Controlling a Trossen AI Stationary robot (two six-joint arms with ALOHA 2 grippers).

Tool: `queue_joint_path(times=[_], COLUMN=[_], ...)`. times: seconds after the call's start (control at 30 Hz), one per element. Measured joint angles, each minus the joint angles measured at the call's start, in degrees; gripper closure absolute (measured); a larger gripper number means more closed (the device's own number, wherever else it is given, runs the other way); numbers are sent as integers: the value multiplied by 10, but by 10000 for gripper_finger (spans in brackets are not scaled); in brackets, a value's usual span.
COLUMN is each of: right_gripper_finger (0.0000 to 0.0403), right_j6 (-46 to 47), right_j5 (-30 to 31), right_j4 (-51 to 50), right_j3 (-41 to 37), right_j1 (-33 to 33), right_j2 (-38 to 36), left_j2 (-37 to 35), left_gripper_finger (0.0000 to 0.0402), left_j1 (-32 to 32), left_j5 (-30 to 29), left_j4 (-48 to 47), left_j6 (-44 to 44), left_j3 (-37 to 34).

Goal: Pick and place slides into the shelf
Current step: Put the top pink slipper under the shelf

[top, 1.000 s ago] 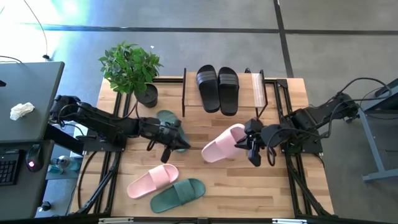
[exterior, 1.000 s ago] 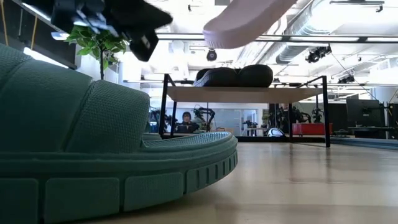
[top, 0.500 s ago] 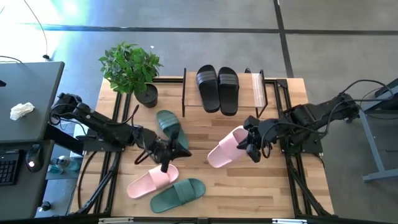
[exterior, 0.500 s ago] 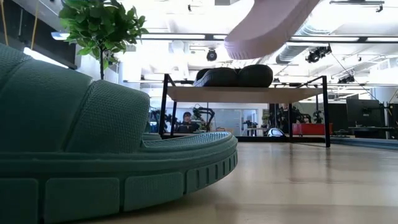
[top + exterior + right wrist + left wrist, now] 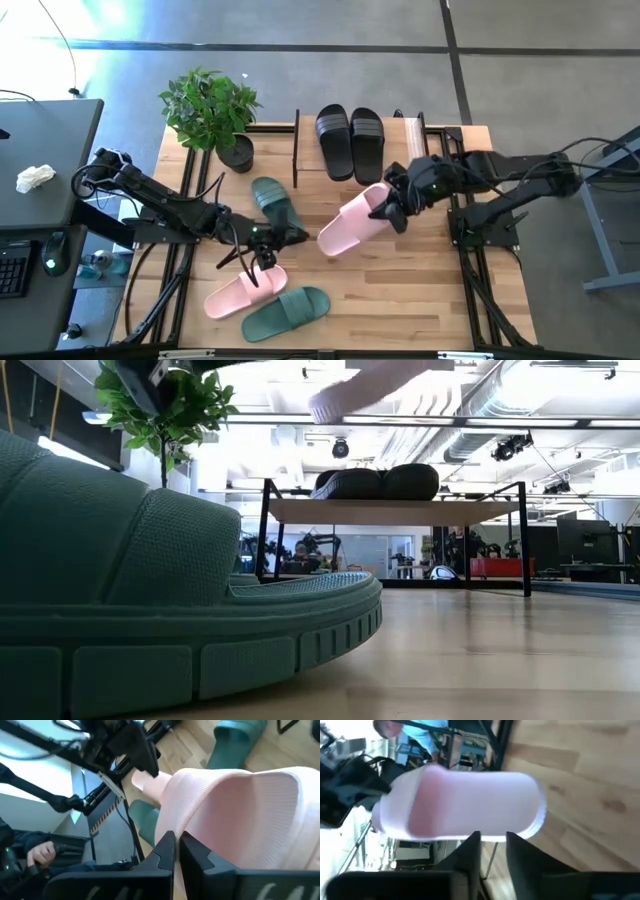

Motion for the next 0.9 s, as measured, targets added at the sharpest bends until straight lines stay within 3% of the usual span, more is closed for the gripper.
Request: queue_joint_path(times=[0.17,0.37,0.9], right_gripper_finger=[403,403,403], right_j6=[2,6,27], right_j5=[-21,-66,-118], right_j4=[20,59,71], right_j3=[0,0,0], right_j1=[-37,-73,-104], right_j2=[0,2,2], left_j2=[0,3,96], left_gripper_finger=[255,218,208], left_j1=[0,0,0], left_j5=[0,-24,-127], left_j4=[-28,-31,43], left_j6=[56,100,134], left_j3=[0,0,0])
